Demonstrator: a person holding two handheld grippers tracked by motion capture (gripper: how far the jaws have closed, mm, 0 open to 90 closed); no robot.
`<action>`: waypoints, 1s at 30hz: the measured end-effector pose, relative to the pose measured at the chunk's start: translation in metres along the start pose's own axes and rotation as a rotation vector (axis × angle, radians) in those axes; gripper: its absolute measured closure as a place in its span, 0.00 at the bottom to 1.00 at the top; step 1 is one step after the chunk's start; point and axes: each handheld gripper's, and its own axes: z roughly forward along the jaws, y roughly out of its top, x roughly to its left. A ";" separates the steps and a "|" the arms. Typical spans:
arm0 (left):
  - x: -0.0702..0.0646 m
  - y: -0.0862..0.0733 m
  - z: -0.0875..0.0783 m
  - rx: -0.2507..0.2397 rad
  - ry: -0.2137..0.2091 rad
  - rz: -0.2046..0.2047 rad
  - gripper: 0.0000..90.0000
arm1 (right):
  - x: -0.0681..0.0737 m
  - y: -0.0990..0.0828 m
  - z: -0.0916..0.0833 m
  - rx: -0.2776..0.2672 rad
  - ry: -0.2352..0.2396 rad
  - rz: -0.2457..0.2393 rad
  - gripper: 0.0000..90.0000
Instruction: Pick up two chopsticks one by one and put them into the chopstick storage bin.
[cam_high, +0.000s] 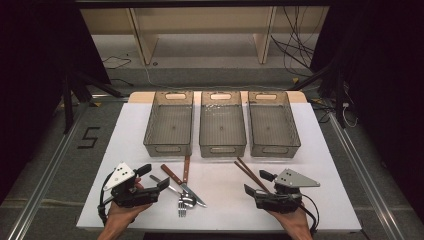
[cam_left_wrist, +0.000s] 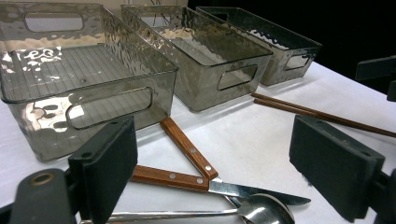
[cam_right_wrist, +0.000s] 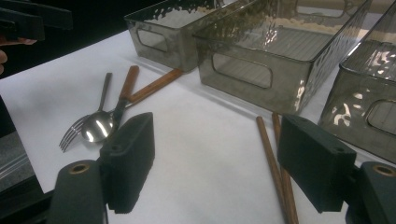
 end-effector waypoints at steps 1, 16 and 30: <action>0.000 0.000 0.000 0.001 -0.001 0.005 0.16 | 0.000 0.000 0.000 0.000 0.001 0.000 0.32; 0.000 0.000 0.001 0.001 0.000 0.001 0.16 | -0.004 0.006 -0.001 0.050 -0.016 0.007 0.34; 0.000 0.000 0.001 0.005 0.002 -0.001 0.16 | -0.024 0.029 -0.003 0.276 -0.088 -0.034 0.42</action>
